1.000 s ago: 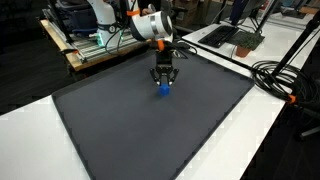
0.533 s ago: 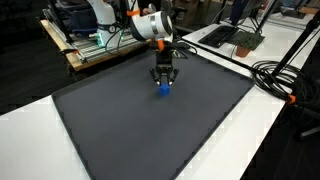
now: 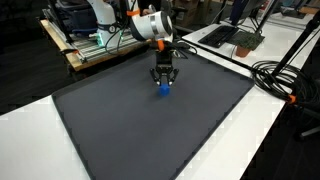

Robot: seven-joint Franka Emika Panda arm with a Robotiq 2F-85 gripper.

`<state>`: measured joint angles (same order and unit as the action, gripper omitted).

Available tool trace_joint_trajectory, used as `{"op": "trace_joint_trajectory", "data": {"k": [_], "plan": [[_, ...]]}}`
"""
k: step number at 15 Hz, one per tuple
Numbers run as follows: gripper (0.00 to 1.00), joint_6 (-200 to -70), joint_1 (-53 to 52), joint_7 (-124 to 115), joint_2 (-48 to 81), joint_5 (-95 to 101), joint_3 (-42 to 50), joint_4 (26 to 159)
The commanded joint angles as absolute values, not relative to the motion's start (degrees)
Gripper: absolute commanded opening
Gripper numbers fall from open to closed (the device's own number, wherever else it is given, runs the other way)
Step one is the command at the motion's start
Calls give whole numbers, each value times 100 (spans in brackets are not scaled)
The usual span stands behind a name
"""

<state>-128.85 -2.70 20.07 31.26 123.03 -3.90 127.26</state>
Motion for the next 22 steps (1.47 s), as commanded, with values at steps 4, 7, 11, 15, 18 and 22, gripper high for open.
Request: {"op": "trace_joint_trajectory", "data": {"k": [4,7,11,15,18,22], "plan": [[8,-12958,-252,1999,3236,12273,-334,12631],[8,-12980,-226,2061,3336,12226,-303,12575],[8,-13090,-183,2127,3485,12176,-284,12500],[8,-13254,-153,2171,3576,12128,-264,12451],[66,-13316,-178,2220,3493,12033,-269,12534],[93,-13388,-309,2225,2876,11973,-390,13094]]}}
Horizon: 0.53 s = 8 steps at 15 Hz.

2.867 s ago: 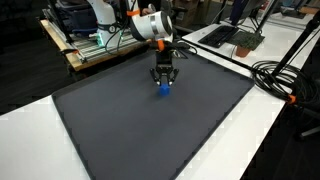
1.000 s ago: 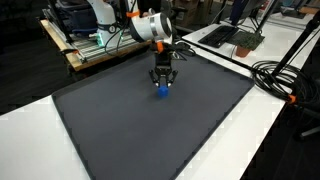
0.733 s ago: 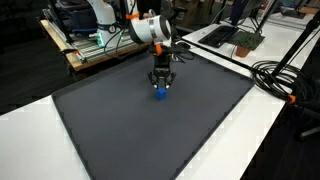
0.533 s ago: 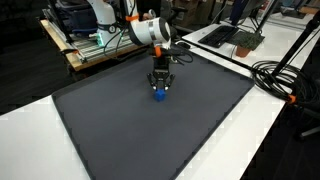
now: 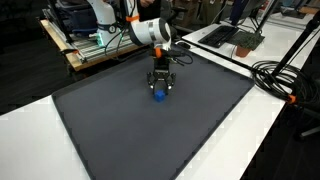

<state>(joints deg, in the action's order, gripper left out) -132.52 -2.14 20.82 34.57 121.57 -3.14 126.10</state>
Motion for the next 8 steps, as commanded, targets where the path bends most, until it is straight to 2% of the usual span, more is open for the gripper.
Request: {"op": "trace_joint_trajectory", "data": {"k": [1,8], "plan": [[98,-13532,-323,2175,2610,12089,-441,13322],[100,-13969,-497,1445,939,13242,-750,14392]]}}
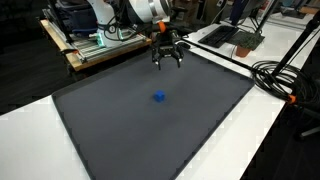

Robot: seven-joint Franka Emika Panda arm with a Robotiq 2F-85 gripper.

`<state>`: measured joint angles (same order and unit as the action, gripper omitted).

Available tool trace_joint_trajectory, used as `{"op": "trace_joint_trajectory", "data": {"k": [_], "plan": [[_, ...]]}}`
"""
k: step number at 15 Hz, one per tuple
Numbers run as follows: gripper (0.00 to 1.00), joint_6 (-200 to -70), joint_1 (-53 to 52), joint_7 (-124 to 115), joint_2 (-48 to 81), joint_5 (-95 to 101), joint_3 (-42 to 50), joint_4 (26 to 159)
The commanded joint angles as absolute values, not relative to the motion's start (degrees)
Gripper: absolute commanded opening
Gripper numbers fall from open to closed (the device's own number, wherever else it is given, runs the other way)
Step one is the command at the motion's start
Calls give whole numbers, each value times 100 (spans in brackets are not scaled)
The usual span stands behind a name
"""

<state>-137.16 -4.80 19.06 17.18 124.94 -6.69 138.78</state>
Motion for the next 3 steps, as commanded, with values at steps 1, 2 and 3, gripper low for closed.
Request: {"op": "trace_joint_trajectory", "data": {"k": [1,2,3], "plan": [[100,-14168,-481,1360,858,13548,-766,14414],[100,-13946,-529,1645,1269,13038,-714,14115],[100,-14058,-531,1556,1109,13220,-726,14200]]}}
